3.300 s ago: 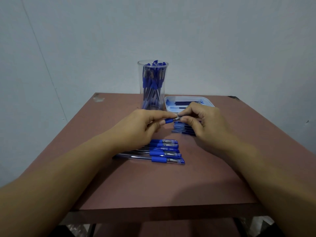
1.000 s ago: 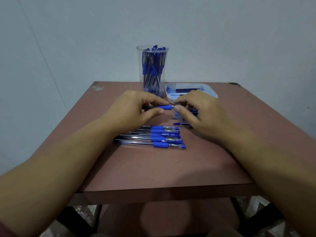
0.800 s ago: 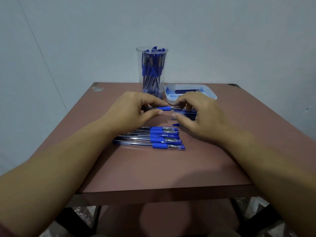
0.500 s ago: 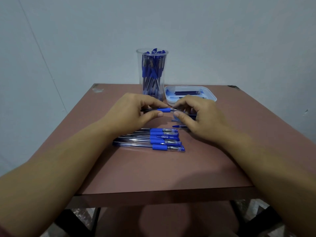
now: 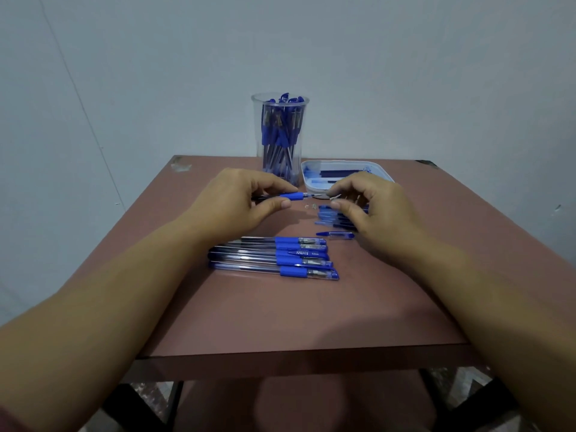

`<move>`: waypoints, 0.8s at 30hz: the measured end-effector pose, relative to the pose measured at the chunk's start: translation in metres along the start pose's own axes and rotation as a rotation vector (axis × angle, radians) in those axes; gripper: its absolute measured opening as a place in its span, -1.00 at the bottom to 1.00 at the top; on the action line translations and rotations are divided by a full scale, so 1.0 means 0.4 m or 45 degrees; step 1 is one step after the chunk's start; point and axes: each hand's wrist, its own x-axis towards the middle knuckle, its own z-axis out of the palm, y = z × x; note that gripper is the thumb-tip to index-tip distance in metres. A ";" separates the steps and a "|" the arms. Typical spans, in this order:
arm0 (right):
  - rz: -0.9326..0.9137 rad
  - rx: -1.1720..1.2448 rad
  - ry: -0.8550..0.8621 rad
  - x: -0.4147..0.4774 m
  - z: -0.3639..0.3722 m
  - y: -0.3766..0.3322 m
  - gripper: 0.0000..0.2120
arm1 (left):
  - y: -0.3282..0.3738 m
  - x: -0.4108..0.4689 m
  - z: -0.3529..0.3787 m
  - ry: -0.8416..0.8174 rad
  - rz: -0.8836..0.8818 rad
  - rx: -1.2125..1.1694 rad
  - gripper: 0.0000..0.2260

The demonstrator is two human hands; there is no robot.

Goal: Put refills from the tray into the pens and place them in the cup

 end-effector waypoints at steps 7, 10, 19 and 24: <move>-0.189 -0.277 -0.452 0.016 0.005 0.002 -0.85 | -0.016 0.003 -0.003 -0.023 -0.035 0.047 -0.80; -0.228 -0.314 -0.543 0.023 0.016 0.000 -0.84 | -0.019 0.006 -0.003 -0.043 -0.040 0.047 -0.81; -0.162 -0.042 -0.133 0.003 -0.011 -0.021 -0.82 | -0.012 0.006 -0.002 -0.061 -0.036 0.039 -0.80; -0.180 0.008 -0.094 0.012 0.010 -0.042 -0.79 | 0.006 0.002 0.008 -0.066 0.006 -0.063 -0.80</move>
